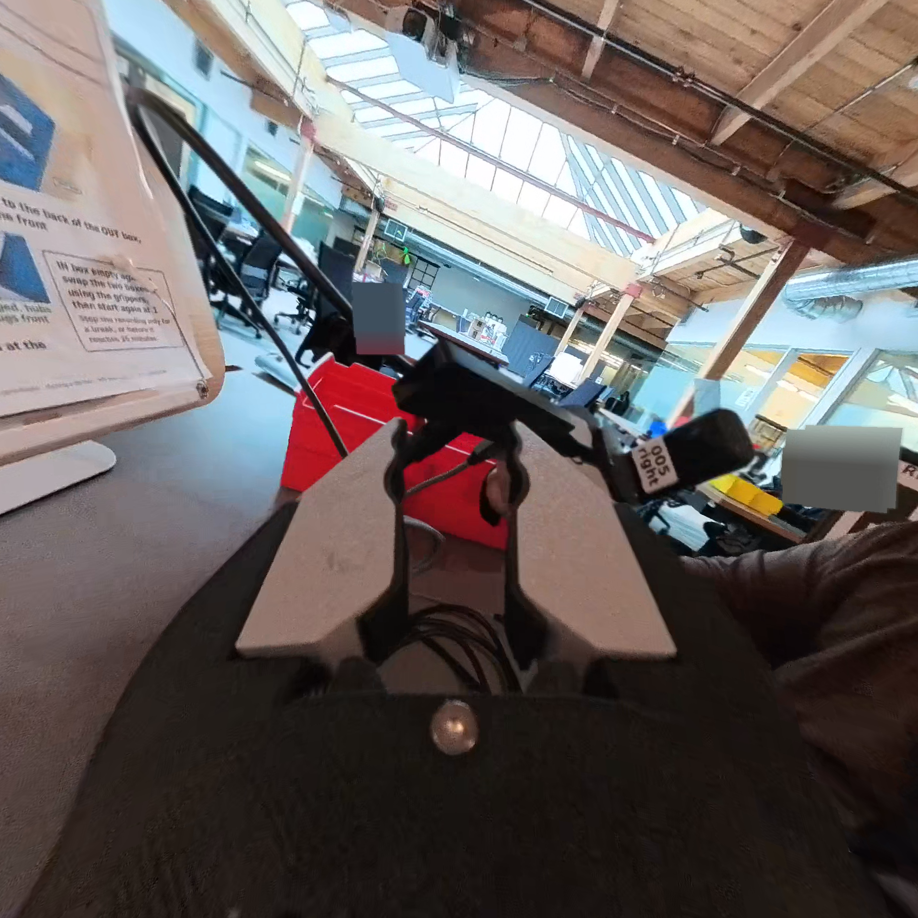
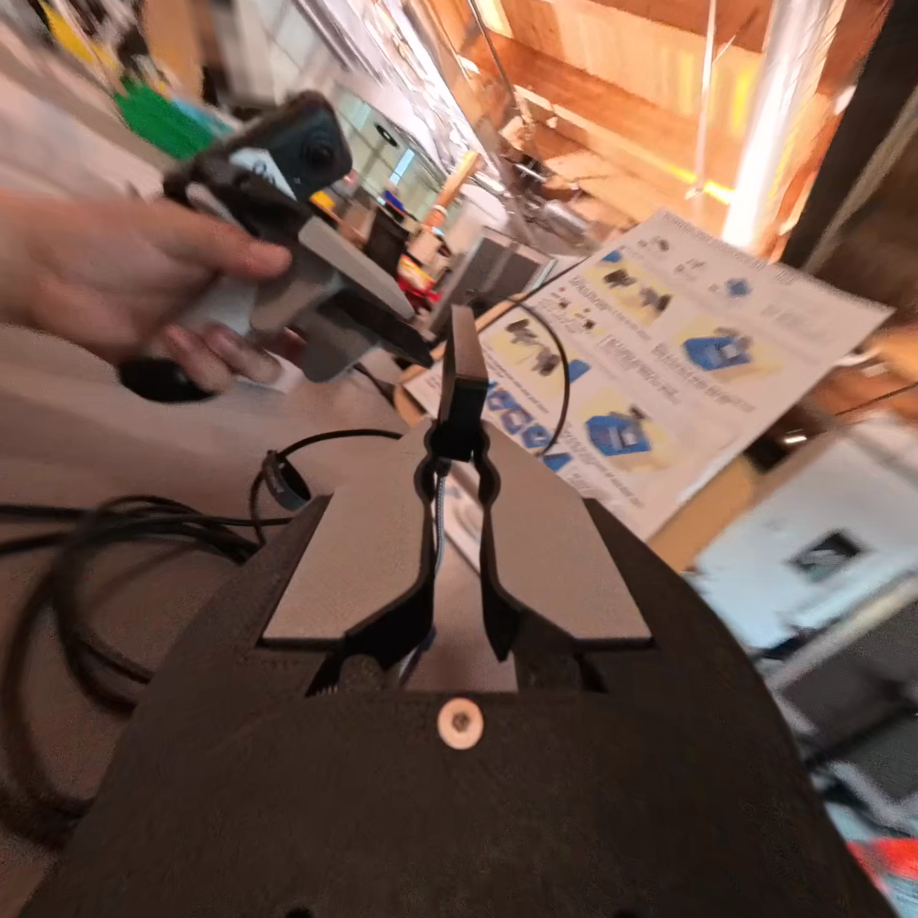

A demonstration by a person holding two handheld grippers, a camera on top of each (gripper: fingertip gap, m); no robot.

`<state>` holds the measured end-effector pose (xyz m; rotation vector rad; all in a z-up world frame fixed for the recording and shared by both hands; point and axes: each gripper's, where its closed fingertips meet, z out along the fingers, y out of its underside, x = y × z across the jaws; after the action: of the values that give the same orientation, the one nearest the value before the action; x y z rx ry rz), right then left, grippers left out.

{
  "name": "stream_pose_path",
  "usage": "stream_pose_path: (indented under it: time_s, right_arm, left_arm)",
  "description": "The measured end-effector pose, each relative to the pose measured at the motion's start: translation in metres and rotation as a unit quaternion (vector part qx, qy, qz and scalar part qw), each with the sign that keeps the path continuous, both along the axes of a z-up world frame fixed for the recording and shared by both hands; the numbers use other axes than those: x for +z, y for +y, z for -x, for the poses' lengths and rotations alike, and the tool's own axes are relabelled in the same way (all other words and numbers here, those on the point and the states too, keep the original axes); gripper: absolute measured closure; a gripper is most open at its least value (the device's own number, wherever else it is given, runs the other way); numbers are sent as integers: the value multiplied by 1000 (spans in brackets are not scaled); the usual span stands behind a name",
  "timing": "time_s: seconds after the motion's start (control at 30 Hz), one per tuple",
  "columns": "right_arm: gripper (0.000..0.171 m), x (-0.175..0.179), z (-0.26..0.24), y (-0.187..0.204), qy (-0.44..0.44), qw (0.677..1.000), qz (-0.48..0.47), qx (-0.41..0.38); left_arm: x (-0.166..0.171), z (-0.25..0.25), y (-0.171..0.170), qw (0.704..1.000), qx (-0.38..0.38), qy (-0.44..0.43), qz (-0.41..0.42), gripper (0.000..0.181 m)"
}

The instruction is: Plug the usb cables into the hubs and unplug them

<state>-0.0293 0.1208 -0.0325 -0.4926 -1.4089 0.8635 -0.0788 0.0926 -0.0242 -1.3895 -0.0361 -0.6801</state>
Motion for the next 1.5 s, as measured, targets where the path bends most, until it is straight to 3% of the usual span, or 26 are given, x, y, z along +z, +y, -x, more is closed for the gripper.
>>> stream_pose_path:
  time_s: [0.1,0.27,0.33,0.47,0.57,0.67,0.73,0.83,1.0,1.1,1.2,1.37,1.5]
  right_arm:
    - [162,-6,3,-2,27,990,-121,-64]
    - [161,-20,3,-22,59,953,-284,-92]
    - [162,-27,4,-31,66,934,-337,-98]
    - [163,-42,6,-40,74,916,-383,-90]
    - [157,-48,12,-33,23,955,-288,-61]
    - [145,-47,14,-25,-51,992,-115,-6]
    - [155,-47,14,-25,-108,993,14,55]
    - [154,-42,11,-32,-184,949,205,153]
    - [142,-32,12,-26,-257,821,442,254]
    - [142,-27,10,-25,-270,780,484,291]
    - [158,-13,7,-20,-233,772,502,312]
    - [167,-7,4,-14,-216,785,488,314]
    - [167,-7,3,-9,-204,822,447,289]
  left_arm:
    - [-2,-5,-4,998,-53,-43,11,131]
    - [-11,-29,-1,983,-150,-103,34,108]
    - [-23,-36,6,981,-155,-97,63,111]
    - [-41,-35,14,980,-140,-94,103,142]
    - [-43,-26,14,987,-109,-62,102,147]
    - [-36,-12,10,992,-81,-60,76,152]
    - [-30,-7,7,993,-77,-68,51,156]
    - [-22,-7,6,995,-71,-60,20,160]
    - [-11,-27,7,997,-74,-6,-23,160]
    - [0,-42,3,994,-91,16,-65,159]
    - [4,-51,2,992,-96,27,-82,158]
    - [-9,-44,11,996,-65,46,-39,163]
    - [-21,-48,15,995,-73,69,3,165]
